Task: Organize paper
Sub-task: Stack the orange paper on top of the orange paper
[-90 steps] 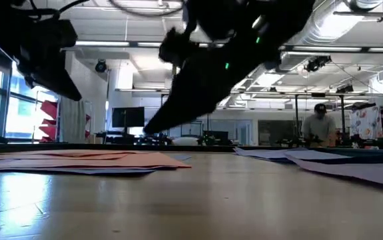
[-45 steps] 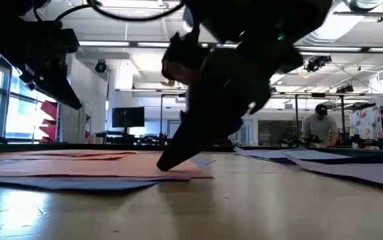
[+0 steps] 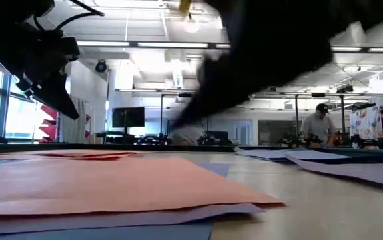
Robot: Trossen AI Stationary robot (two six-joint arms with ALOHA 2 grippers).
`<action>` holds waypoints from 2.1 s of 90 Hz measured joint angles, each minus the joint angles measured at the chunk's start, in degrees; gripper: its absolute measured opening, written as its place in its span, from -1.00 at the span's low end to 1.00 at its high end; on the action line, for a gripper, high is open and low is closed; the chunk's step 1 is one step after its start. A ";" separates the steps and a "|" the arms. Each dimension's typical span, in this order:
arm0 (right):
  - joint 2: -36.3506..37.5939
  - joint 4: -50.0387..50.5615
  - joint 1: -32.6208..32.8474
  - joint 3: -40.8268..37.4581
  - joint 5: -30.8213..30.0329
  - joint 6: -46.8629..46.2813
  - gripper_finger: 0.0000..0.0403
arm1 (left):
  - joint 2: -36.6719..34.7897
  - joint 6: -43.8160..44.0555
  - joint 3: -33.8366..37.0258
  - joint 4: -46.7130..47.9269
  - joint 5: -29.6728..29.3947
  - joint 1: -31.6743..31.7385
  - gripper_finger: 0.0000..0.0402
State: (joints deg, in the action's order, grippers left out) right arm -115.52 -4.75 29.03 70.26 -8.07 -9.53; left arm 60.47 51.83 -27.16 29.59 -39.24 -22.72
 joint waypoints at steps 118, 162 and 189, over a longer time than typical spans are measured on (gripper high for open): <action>-5.12 12.67 7.55 3.07 -16.22 22.32 -0.03 | 35.35 -10.49 -1.11 -48.53 19.26 -4.24 -1.00; -8.63 18.03 7.72 5.68 -30.15 19.97 0.05 | 35.39 -11.98 -0.94 -50.04 19.69 -4.28 -1.00; -8.80 26.11 8.04 9.47 -31.98 17.50 0.05 | 35.43 -12.02 -0.90 -50.10 19.72 -4.28 -1.00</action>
State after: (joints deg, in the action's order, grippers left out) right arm -124.31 21.36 37.07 79.72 -40.05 7.97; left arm 95.89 39.81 -28.05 -20.51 -19.52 -27.01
